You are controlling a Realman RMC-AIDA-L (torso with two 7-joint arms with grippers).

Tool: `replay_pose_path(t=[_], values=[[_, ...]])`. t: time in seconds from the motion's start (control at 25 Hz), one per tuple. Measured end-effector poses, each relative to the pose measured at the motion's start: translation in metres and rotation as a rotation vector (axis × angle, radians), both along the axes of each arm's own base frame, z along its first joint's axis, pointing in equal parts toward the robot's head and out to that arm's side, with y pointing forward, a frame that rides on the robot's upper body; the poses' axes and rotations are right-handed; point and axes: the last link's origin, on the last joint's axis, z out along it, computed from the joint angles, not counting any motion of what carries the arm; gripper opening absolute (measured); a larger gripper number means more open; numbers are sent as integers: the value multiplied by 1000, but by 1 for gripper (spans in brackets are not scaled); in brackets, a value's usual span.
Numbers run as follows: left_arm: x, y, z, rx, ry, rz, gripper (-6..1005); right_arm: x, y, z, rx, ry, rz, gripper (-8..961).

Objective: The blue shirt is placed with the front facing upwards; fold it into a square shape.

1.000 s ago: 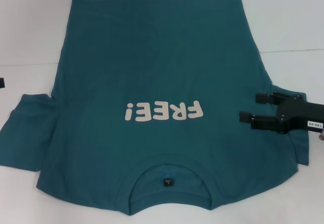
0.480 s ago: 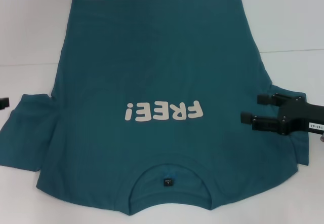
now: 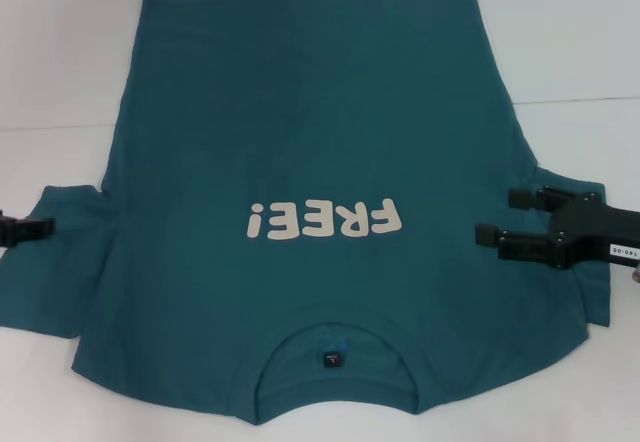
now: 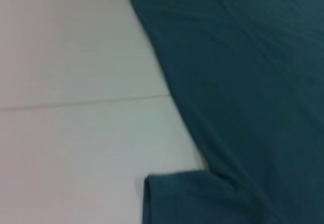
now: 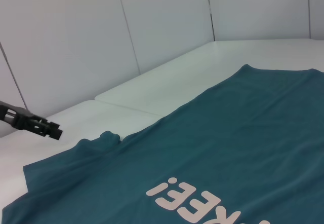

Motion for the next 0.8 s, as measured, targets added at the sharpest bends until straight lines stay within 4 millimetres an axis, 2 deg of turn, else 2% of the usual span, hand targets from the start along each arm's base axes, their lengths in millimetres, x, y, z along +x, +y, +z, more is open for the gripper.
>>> replay_pose_path(t=[0.24,0.44,0.64,0.8], values=[[10,19,-22,-16,43,-23,657,0,0,0,1,-1,0,921],[6,24,-27,5,73,5,879,1,0,2,2,0,-7,921],[-3,24,-30,22,88,47,917,2,1,2,7,-3,-11,921],[-6,16,-23,-2,44,103,894,2,1,2,8,-4,-12,921]])
